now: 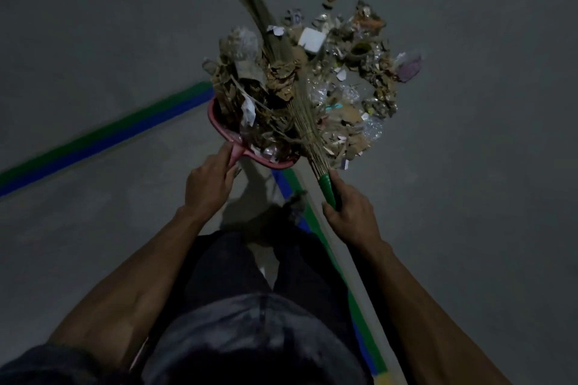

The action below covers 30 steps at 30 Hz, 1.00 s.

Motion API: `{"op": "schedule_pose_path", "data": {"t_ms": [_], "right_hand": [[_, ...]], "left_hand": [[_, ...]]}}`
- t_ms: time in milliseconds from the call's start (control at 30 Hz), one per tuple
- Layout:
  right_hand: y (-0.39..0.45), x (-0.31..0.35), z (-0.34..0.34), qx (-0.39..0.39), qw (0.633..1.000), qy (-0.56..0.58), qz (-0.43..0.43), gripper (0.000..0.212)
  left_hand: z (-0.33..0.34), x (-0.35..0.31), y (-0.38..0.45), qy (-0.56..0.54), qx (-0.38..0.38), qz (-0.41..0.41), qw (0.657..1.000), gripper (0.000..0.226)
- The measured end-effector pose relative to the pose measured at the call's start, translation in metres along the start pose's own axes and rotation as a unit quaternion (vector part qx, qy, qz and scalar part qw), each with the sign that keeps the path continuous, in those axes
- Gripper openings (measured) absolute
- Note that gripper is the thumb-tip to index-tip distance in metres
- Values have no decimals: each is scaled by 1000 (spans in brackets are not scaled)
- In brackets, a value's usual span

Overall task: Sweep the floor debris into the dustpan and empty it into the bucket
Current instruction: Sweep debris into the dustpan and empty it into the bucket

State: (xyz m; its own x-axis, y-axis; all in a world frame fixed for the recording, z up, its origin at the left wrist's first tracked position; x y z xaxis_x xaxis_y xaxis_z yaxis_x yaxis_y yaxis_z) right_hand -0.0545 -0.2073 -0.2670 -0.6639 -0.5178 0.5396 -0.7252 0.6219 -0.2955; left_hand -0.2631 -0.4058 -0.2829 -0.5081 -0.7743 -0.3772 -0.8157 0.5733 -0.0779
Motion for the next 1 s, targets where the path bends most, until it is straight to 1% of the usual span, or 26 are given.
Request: {"op": "schedule_pose_path", "data": {"t_ms": [133,267,433,533,667,833,1000], "right_hand": [[-22,43,-2,32,997,-28,-64,75],[-44,89,9,66,990,-34,-119,77],[-76,153,45,102,973,-79,-192,79],[-103,197,73,117,961,-104,-230,79],[-147,259,113,124,944,-98,-289,76],[-193,342,165,144,921,-117,-344,76],[-235,425,214,170,891,-121,-403,77]], "left_hand": [[-42,30,-48,-6,-21,-68,997,54],[-74,63,-102,-28,-63,-130,989,53],[-106,119,-174,-57,-103,-218,969,53],[-128,159,-221,-76,-129,-249,957,54],[-161,218,-286,-83,-163,-312,932,52],[-208,286,-362,-68,-209,-360,907,53],[-251,342,-426,-57,-262,-416,869,53]]}}
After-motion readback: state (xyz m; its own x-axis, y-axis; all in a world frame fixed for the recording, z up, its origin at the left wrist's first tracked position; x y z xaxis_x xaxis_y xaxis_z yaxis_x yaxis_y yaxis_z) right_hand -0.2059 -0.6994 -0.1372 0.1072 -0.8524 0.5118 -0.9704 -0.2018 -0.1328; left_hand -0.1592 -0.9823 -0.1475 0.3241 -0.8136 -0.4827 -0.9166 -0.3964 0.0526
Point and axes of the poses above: each hand's wrist, its own y-axis towards the middle knuckle, its own z-axis out of the palm, x = y × z, the point moved 3 cm from there along y, towards the middle knuckle, and after that the axes turned 12 degrees about -x, right-handed, at the moved point
